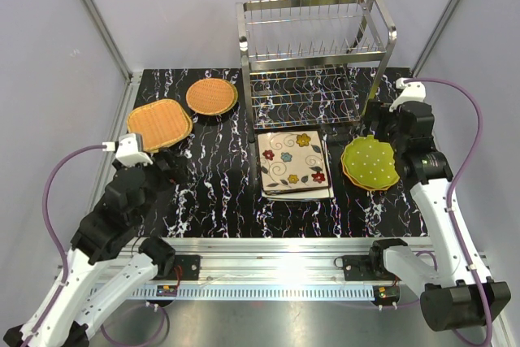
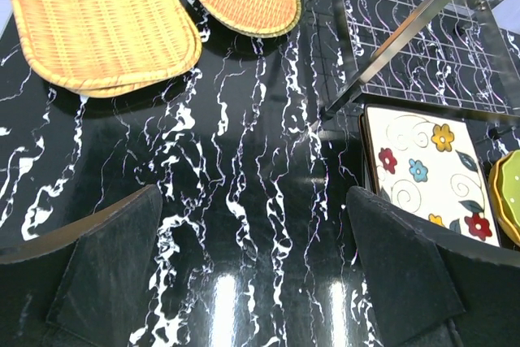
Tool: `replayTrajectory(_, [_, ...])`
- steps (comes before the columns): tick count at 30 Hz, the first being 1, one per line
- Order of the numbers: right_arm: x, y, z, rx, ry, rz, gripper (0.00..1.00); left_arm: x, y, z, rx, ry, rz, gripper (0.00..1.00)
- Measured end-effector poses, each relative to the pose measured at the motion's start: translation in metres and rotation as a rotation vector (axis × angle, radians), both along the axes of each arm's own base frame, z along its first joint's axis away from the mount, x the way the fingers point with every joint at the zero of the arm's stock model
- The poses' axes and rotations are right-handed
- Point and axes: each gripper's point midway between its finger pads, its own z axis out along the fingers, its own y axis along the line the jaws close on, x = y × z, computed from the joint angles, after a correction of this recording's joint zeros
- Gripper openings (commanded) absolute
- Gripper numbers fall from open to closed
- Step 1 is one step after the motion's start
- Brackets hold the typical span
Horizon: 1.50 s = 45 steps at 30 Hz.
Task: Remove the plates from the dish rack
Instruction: Place the plate on the table
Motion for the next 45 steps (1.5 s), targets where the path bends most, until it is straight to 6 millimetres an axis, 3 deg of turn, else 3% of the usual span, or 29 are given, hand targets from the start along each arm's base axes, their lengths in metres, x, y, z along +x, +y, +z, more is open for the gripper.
replayTrajectory(16, [-0.005, -0.025, 0.009, -0.040, -0.032, -0.133, 1.00, -0.012, 0.008, -0.006, -0.006, 0.019, 0.011, 0.99])
replayTrajectory(45, [-0.011, -0.030, 0.001, -0.051, -0.028, -0.155, 1.00, -0.023, 0.019, -0.001, -0.036, -0.013, 0.036, 0.99])
